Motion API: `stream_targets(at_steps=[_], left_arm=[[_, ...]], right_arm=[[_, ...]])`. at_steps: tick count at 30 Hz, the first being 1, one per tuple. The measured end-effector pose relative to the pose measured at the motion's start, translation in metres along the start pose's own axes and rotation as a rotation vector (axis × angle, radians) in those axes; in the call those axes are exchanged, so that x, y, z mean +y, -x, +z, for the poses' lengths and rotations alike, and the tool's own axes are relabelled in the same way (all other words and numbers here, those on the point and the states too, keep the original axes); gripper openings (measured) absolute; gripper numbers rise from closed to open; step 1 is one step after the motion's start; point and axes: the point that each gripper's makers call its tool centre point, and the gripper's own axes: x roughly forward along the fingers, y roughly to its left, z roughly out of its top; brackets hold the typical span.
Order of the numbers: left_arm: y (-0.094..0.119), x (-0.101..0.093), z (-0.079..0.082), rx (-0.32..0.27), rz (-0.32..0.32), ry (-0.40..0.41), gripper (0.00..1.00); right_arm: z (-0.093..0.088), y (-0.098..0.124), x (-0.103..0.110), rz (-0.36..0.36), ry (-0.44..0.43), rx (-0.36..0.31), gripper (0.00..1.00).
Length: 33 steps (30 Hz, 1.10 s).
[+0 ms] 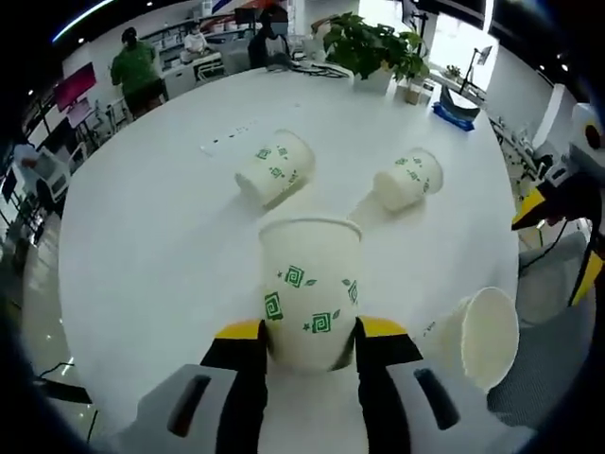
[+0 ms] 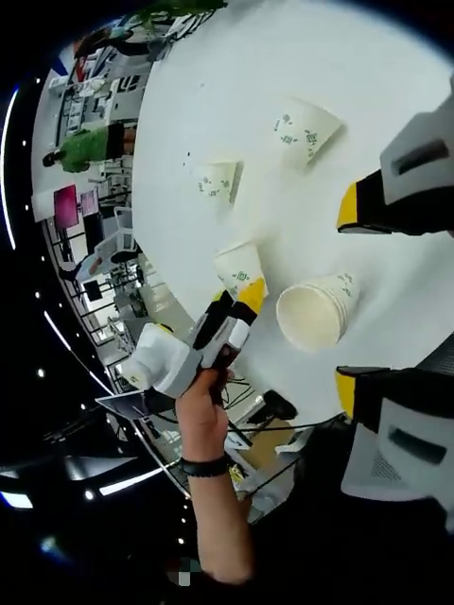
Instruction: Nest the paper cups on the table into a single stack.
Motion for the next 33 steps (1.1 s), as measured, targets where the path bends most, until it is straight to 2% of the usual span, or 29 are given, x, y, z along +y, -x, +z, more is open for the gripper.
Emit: stream_targets(at_steps=[5,10,16,25,33], left_arm=[[0.012,-0.008,-0.002,-0.004,-0.007,-0.038,0.35],[0.021,-0.013,-0.006,-0.010,-0.004,-0.099,0.35],[0.037,-0.016,-0.010,-0.035,-0.002,-0.145,0.35],[0.055,-0.022,-0.007,-0.103,-0.005,-0.227,0.35],[0.065,-0.029,-0.004,-0.144,-0.023,-0.326,0.35]], right_arm=[[0.012,-0.013,-0.001,0.015,0.019,0.004,0.55],[0.029,-0.022,0.001,0.037,0.001,-0.015,0.54],[0.051,-0.040,-0.011,0.045,0.035,-0.003,0.53],[0.084,-0.054,-0.001,0.084,0.060,-0.011,0.53],[0.096,-0.069,0.011,0.135,0.061,-0.004,0.49]])
